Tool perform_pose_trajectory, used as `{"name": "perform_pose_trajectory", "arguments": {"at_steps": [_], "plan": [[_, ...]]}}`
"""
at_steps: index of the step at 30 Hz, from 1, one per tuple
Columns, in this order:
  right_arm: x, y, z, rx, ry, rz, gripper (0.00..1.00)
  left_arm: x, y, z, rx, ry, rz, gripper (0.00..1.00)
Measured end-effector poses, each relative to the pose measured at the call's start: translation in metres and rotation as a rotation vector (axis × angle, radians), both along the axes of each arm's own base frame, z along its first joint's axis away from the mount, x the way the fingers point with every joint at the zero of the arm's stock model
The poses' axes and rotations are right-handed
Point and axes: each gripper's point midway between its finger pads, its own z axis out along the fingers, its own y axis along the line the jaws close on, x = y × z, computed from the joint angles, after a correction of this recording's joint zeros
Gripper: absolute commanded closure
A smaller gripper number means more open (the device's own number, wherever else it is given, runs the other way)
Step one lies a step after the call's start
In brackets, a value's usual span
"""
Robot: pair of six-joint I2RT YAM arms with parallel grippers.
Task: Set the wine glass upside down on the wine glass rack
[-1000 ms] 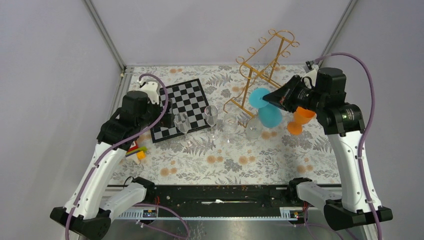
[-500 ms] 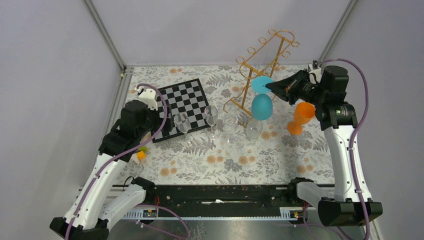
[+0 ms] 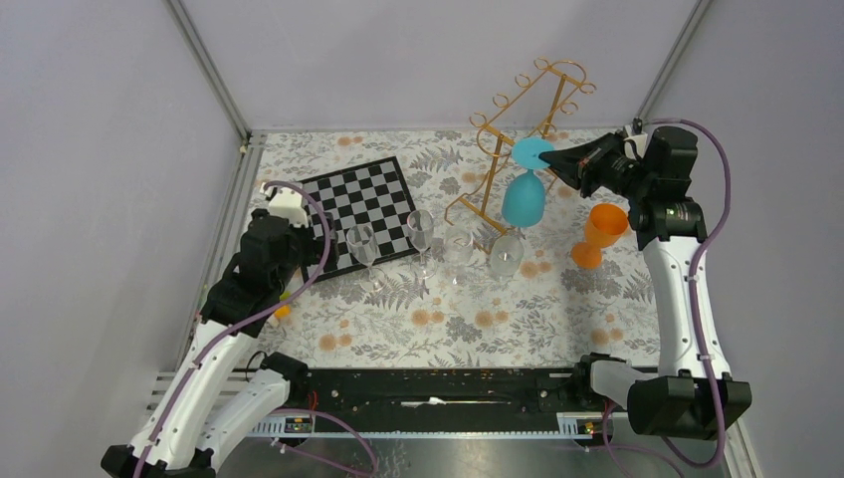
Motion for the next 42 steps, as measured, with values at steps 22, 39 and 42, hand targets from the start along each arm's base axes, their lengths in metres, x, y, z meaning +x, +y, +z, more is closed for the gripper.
{"name": "perform_pose_trajectory", "arguments": {"at_steps": [22, 39, 42], "plan": [[0.027, -0.017, -0.012, 0.036, 0.021, -0.055, 1.0, 0.0, 0.011, -0.009, -0.033, -0.04, 0.085, 0.01], [0.04, -0.019, -0.021, 0.066, 0.036, -0.065, 1.0, -0.002, 0.011, -0.003, -0.044, -0.048, 0.088, 0.01], [0.042, -0.019, -0.024, 0.07, 0.042, -0.066, 1.0, -0.002, 0.011, -0.001, -0.049, -0.051, 0.09, 0.01]]}}
